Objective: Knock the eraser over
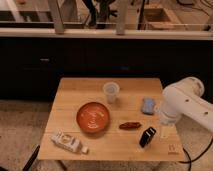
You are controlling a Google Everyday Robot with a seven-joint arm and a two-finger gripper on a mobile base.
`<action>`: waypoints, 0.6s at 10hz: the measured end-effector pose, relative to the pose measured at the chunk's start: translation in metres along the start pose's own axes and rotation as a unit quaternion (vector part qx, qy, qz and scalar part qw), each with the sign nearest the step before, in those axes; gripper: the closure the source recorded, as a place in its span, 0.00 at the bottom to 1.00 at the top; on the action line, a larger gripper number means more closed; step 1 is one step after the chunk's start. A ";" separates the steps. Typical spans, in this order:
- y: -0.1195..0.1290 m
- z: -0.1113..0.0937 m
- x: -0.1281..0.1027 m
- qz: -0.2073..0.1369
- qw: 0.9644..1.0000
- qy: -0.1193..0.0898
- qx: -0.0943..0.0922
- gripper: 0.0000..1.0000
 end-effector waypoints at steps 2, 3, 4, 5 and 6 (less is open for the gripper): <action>0.018 0.007 -0.001 -0.008 1.000 -0.001 -0.006 0.20; 0.025 0.010 0.000 -0.011 1.000 -0.001 -0.008 0.20; 0.029 0.013 -0.004 -0.017 1.000 -0.003 -0.011 0.20; 0.028 0.013 -0.005 -0.021 1.000 -0.004 -0.012 0.20; 0.027 0.014 -0.005 -0.022 1.000 -0.004 -0.012 0.21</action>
